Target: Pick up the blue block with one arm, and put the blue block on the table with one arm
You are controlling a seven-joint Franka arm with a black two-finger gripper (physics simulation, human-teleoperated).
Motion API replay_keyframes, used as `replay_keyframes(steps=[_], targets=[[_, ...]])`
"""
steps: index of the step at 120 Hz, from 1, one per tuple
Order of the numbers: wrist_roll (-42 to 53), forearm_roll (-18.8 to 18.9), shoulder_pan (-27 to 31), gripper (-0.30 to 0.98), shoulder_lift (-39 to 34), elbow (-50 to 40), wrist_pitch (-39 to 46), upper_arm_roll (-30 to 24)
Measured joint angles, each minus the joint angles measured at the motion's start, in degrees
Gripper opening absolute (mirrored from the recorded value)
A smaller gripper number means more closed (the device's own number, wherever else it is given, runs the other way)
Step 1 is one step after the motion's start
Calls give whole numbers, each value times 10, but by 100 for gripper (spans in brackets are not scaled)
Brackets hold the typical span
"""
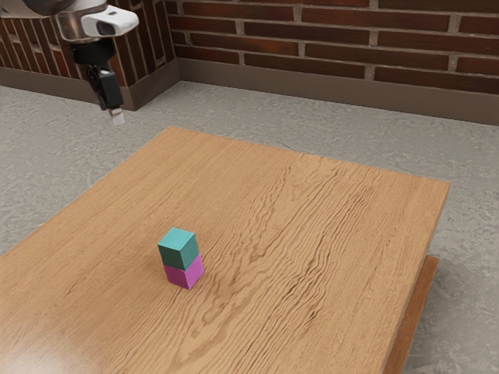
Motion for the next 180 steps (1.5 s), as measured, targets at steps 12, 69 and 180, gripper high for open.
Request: replay_keyframes(steps=[12, 69, 180], targets=[[18, -4, -9, 69, 0, 0, -1, 1], [-191, 8, -21, 68, -193, -140, -42, -85], [-521, 118, -34, 69, 60, -322, 390, -54]])
